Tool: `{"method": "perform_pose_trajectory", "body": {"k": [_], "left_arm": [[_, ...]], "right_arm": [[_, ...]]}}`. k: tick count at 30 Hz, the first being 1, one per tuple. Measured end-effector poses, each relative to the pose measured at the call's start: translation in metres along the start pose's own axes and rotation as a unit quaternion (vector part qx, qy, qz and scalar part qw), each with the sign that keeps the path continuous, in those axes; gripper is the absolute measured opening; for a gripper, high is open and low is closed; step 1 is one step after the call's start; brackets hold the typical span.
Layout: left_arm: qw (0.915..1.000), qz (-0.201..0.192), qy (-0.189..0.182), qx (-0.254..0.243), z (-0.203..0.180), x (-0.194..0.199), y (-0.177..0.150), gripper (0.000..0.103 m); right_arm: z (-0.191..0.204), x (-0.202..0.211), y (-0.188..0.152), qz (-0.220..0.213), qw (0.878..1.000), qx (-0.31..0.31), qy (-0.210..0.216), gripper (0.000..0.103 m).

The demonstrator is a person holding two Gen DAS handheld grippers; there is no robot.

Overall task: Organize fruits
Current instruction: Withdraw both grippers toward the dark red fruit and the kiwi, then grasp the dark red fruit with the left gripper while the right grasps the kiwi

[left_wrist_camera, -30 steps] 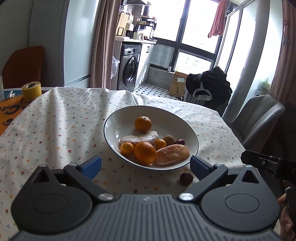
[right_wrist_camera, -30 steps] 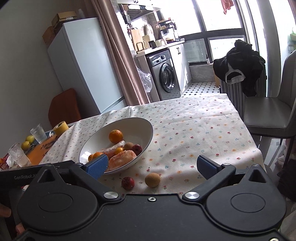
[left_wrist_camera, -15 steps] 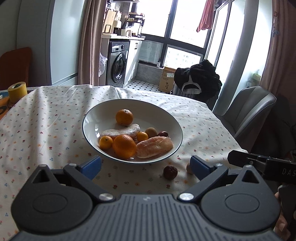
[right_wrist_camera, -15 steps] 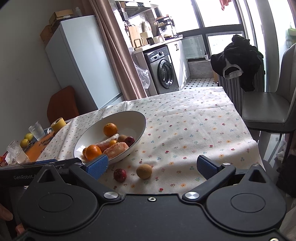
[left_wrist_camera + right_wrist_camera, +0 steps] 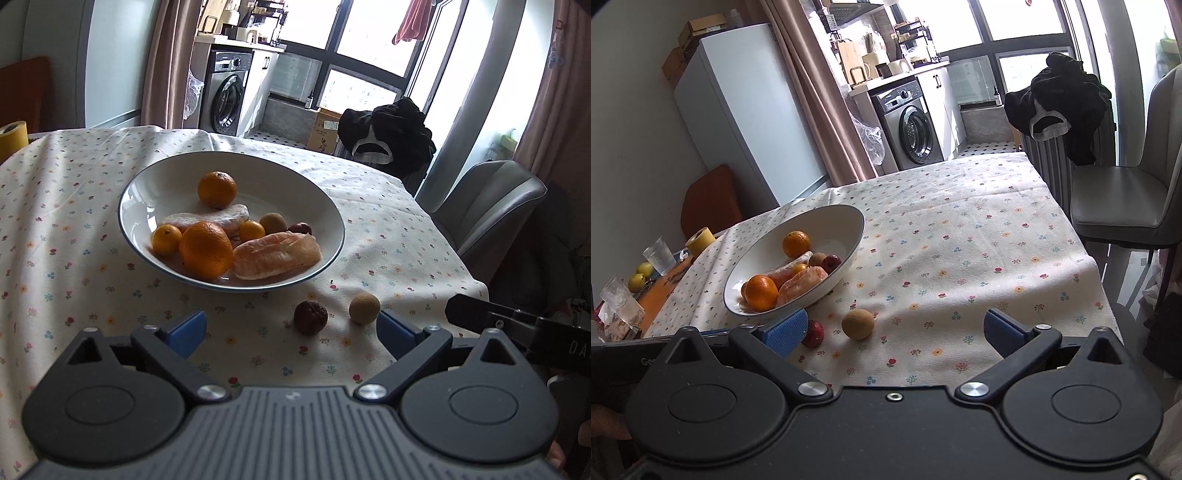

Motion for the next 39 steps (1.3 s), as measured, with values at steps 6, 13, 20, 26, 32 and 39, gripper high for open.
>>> {"method": "perform_pose_trajectory", "body": {"k": [6, 13, 20, 26, 32, 39], "left_arm": [[0.9999, 0.004, 0.000, -0.013, -0.008, -0.011, -0.001, 0.087], [0.9998, 0.011, -0.001, -0.015, -0.010, -0.024, -0.005, 0.069], [0.9996, 0.013, 0.005, -0.026, -0.013, -0.034, -0.007, 0.055], [0.9991, 0.011, 0.013, -0.039, -0.015, -0.039, -0.007, 0.041], [0.9990, 0.019, 0.003, -0.041, -0.015, -0.038, -0.007, 0.023], [0.9992, 0.019, 0.003, -0.034, -0.003, -0.027, -0.009, 0.023]], "right_arm": [[-0.003, -0.004, -0.004, 0.004, 1.000, 0.002, -0.003, 0.102], [-0.001, -0.013, -0.009, 0.015, 1.000, 0.004, 0.001, 0.086], [-0.003, -0.020, -0.011, 0.023, 1.000, 0.004, 0.002, 0.082], [0.000, -0.026, -0.014, 0.028, 1.000, 0.005, 0.007, 0.077], [0.007, -0.035, -0.017, 0.037, 0.999, 0.011, 0.015, 0.064], [0.017, -0.047, -0.021, 0.045, 0.999, 0.021, 0.016, 0.051]]}}
Point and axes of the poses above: each gripper's, at about its wrist camera, not at the fingertips, and x roughly against the way its jaws point, z to its left, y to its top, the point moved 9 cm from there along -x, roughly the way its jaws point, and after that the axes turned 2 degrees about -z, right-handed, at the moved point
